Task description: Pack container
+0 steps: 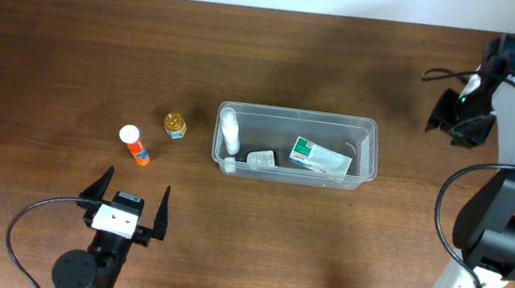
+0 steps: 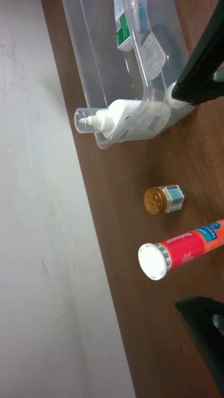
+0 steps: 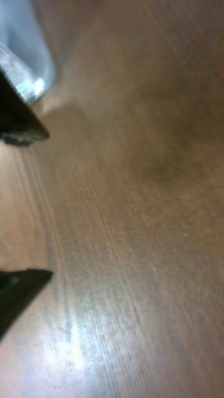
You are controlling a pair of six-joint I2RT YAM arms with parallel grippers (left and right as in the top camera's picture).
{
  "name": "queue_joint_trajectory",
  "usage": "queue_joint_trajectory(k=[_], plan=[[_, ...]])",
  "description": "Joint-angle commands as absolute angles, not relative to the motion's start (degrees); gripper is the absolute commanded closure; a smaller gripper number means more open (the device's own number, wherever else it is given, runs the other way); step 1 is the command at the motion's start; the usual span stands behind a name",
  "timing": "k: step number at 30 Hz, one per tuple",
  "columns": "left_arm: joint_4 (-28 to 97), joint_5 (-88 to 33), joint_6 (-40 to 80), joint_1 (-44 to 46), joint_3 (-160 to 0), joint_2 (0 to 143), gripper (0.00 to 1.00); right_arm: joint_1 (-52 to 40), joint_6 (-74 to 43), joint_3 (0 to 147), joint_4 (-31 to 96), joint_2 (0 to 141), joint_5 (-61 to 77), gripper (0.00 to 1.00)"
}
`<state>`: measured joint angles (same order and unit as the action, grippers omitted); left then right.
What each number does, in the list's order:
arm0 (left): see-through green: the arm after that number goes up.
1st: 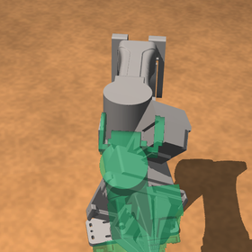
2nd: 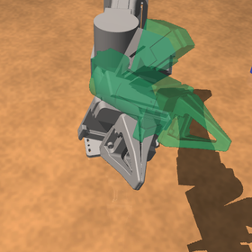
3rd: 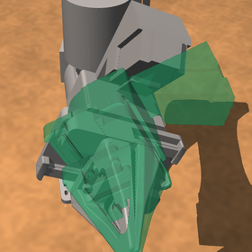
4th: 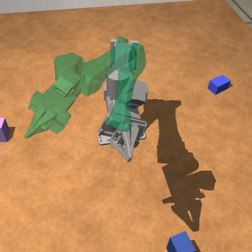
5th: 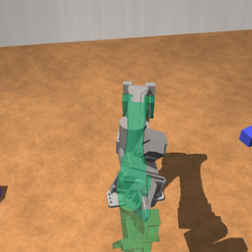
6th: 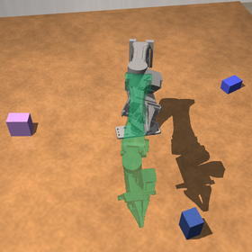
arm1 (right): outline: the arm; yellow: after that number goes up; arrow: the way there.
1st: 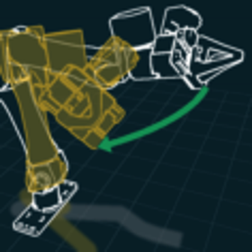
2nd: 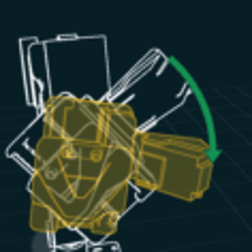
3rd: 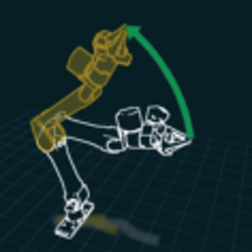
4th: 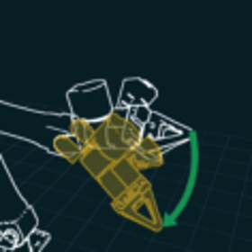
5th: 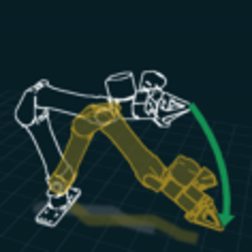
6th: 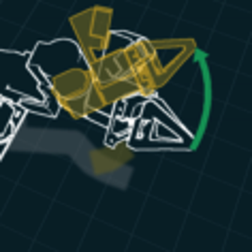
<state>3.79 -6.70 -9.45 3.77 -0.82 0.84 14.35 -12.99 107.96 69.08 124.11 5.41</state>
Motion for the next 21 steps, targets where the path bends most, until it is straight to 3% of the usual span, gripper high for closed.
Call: queue_joint_trajectory(k=[1, 3, 6, 21], plan=[[3.95, -6.00, -9.98, 3.57, -0.51, 0.67, 0.01, 14.76, -12.29, 105.34, 67.61, 123.37, 5.21, 0.18], [3.95, -6.00, -9.98, 3.57, -0.51, 0.67, 0.01, 14.76, -12.32, 105.06, 67.37, 123.37, 4.40, 0.04], [3.92, -6.09, -9.98, 3.57, -0.51, 0.67, 0.01, 14.76, -12.32, 105.06, 67.35, 123.37, 3.75, 0.01], [1.78, -15.33, -9.96, 3.57, -0.71, 0.67, 0.01, 14.66, -12.34, 105.06, 66.39, 123.37, 3.81, 0.02]])
